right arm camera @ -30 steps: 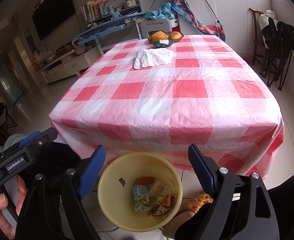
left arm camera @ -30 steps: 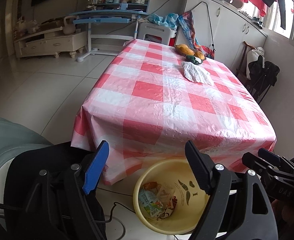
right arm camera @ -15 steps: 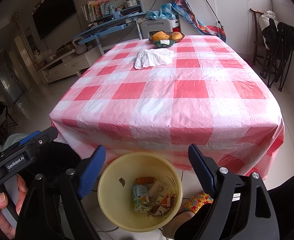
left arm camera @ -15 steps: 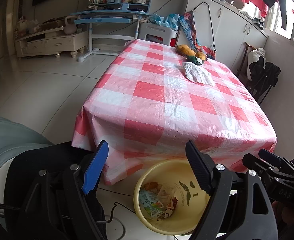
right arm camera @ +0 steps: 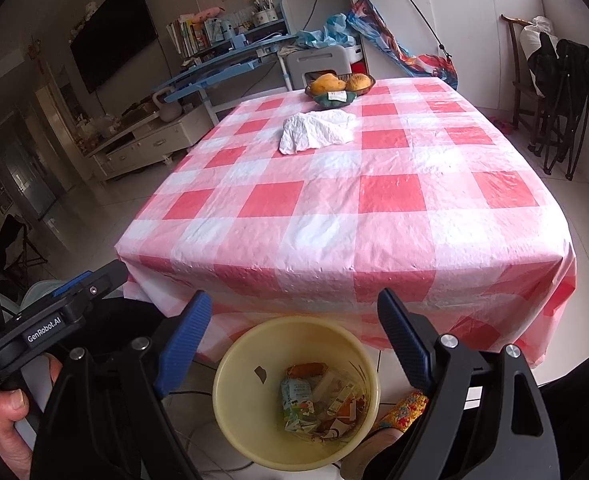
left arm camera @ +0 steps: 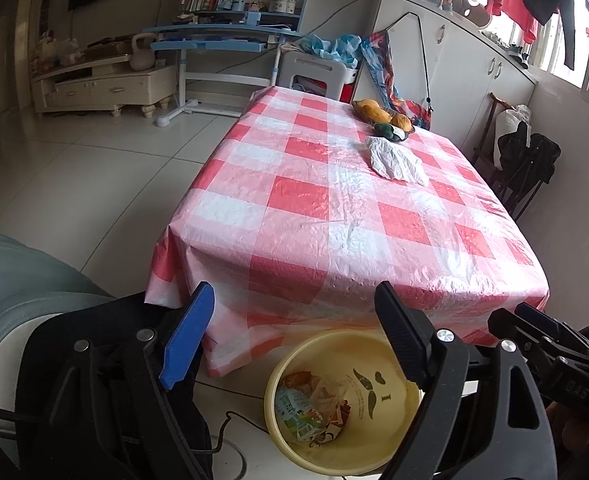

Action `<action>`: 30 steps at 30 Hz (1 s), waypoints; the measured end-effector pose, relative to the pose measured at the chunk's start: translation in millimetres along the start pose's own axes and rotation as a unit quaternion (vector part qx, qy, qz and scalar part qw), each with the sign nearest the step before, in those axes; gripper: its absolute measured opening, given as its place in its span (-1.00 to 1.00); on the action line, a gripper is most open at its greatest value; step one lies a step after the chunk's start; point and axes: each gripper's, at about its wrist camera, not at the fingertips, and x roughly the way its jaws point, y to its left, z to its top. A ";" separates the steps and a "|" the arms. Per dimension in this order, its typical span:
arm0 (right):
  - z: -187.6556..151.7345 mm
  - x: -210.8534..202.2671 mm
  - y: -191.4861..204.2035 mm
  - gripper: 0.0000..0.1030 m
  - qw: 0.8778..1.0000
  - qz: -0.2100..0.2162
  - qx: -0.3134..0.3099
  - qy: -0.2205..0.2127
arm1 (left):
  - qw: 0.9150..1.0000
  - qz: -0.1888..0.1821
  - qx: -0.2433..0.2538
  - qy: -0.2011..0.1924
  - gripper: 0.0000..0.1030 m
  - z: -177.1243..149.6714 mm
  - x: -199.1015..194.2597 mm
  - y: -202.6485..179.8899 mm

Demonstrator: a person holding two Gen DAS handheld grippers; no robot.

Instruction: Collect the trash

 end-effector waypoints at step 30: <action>149.0 112.8 -8.7 0.61 0.997 -0.018 -0.074 0.002 | 1.000 -0.018 -0.014 0.004 0.59 54.2 53.4 -18.2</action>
